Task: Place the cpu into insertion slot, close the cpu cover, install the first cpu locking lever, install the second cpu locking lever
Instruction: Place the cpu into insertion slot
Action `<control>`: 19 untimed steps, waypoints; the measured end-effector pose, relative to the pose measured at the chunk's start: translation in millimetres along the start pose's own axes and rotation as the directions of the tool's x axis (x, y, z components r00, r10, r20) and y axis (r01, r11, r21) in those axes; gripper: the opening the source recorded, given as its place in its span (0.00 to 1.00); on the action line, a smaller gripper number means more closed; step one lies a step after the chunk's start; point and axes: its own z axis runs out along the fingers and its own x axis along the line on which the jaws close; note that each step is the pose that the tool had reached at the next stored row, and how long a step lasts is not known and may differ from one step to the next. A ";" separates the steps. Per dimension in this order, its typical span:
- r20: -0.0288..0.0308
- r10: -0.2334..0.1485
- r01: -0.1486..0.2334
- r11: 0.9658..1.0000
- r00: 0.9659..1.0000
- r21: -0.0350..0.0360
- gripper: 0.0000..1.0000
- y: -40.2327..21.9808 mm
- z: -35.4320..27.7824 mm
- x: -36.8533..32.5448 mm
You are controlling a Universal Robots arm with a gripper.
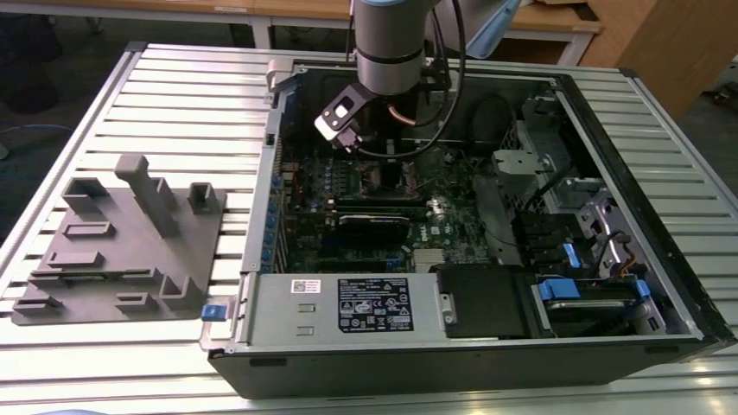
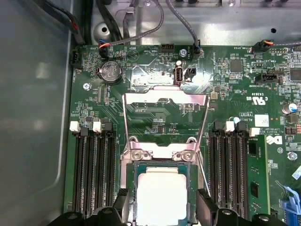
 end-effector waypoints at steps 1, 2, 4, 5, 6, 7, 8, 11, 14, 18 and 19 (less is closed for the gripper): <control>0.000 0.000 0.000 1.000 1.000 0.000 0.67 0.0 0.0 0.0; 0.000 0.000 0.000 1.000 1.000 0.000 0.67 0.0 -0.1 0.0; 0.000 0.000 0.000 1.000 1.000 0.000 0.67 0.0 -0.1 0.0; 0.000 0.000 0.000 1.000 1.000 0.000 0.65 0.0 -0.1 0.0; 0.000 0.000 0.000 1.000 1.000 0.000 0.65 0.0 -0.2 0.0; 0.000 0.000 0.000 1.000 1.000 0.000 0.59 0.0 -0.2 0.0; 0.000 0.000 0.000 1.000 1.000 0.000 0.53 0.0 -0.2 0.0; 0.000 0.000 0.000 1.000 1.000 0.000 0.47 0.0 -0.2 0.0; 0.000 0.000 0.000 1.000 1.000 0.000 0.29 0.0 -0.3 0.0; 0.000 0.000 0.000 1.000 1.000 0.000 0.18 0.0 -0.3 0.0; 0.000 0.000 0.000 1.000 1.000 0.000 0.12 0.0 -0.3 0.0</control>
